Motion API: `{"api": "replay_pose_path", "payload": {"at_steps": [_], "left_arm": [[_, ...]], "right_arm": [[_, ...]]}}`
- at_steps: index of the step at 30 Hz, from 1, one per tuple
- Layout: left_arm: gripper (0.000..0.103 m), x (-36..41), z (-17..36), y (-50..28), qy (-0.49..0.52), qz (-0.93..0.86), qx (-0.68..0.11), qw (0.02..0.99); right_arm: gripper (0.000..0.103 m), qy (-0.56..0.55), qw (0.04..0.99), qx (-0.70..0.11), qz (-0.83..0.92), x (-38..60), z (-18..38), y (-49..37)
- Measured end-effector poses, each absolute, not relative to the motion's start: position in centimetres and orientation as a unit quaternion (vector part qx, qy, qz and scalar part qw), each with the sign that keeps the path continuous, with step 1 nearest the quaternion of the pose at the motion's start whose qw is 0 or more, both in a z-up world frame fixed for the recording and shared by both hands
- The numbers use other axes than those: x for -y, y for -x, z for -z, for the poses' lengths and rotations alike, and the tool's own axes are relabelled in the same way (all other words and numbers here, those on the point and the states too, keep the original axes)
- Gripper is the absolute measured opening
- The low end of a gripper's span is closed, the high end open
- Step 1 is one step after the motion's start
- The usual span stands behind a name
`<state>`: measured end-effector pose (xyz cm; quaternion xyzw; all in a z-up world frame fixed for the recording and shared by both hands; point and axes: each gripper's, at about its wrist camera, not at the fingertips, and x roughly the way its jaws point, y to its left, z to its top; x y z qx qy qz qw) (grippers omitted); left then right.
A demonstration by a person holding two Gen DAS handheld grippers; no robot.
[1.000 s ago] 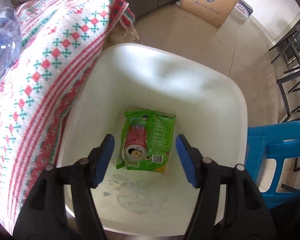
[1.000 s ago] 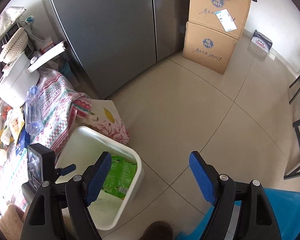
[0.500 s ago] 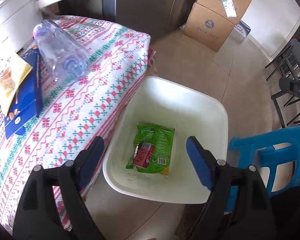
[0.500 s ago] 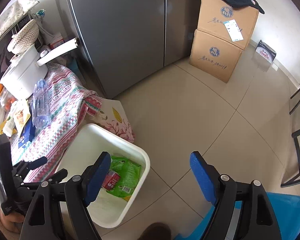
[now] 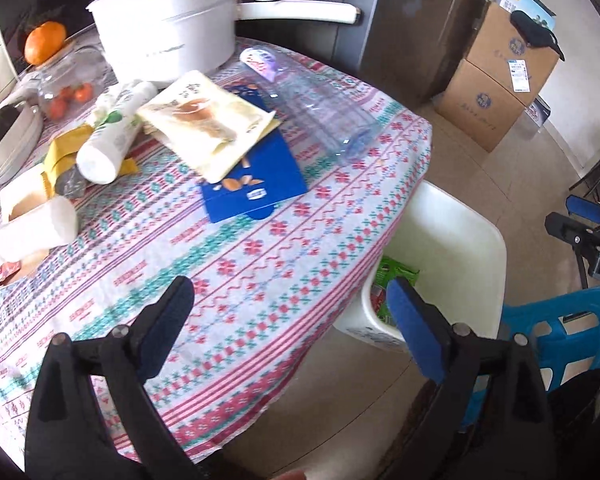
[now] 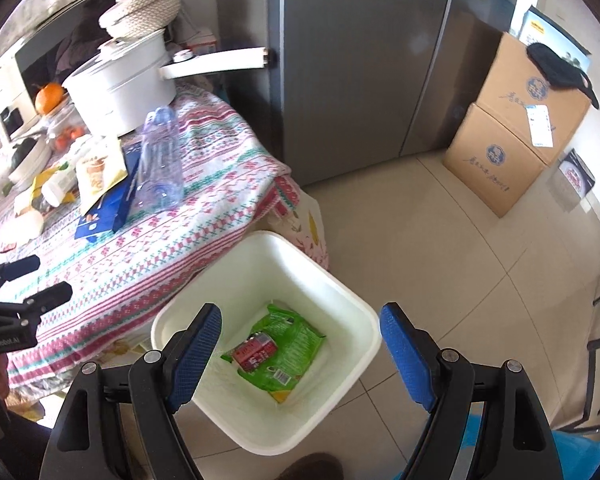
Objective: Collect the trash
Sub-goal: 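Move both tools back toward the table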
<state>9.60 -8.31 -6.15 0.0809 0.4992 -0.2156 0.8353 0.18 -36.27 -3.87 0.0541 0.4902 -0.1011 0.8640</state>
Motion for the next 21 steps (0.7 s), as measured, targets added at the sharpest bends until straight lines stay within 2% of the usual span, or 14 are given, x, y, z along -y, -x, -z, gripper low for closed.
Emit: {"api": "replay_pose_path", "payload": {"at_steps": [8,21], "left_arm": [[0.097,-1.0,7.2,-9.8,-0.053,0.162,-0.528,0.832],[0.097,-9.6,9.1,-9.0,-0.003,0.132,-0.591,0.796]], "right_arm": [[0.083,-0.01,0.86,-0.508,0.051,30.3,5.4,-2.1],[0.083,0.03,0.854,-0.519,0.029,25.5,6.3,-3.8]]}}
